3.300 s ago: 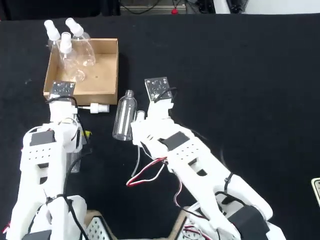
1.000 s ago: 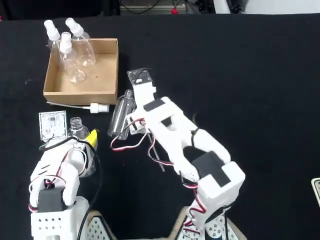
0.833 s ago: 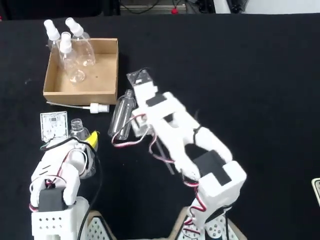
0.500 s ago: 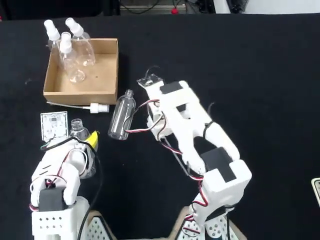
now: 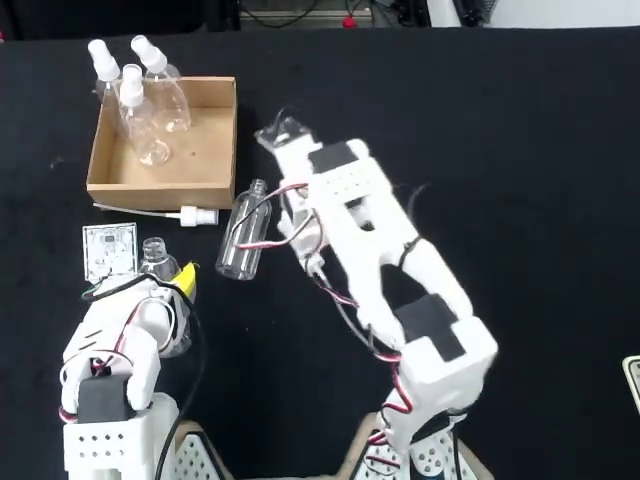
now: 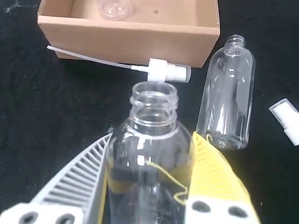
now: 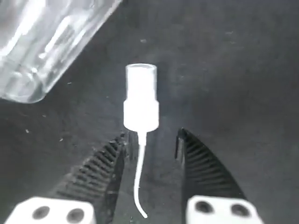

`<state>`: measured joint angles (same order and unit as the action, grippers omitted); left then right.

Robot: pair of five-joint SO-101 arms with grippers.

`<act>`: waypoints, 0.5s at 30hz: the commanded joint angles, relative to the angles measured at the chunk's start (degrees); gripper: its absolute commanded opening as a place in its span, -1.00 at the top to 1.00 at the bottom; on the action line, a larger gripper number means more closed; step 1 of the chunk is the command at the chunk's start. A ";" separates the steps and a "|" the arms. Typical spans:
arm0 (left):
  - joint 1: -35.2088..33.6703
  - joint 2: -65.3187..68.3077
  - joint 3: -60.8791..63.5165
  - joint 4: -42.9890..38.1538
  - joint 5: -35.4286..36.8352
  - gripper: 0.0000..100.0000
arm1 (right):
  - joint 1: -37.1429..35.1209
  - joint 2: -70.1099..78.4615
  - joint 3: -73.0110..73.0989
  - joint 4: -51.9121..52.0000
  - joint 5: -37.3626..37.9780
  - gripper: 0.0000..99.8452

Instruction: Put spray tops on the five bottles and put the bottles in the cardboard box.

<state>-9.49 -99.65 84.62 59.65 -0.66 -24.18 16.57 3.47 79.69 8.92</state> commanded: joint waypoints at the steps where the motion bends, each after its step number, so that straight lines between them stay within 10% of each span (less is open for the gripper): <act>1: 0.48 -0.26 -0.66 0.00 -0.70 0.68 | -1.23 2.68 -1.63 -4.13 -1.32 0.68; 15: 0.57 -0.62 -0.13 -0.09 -0.97 0.68 | -0.18 12.00 -4.70 -5.01 -2.20 0.78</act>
<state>-9.49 -99.65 85.14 59.65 -1.19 -24.35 29.41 0.04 75.30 6.99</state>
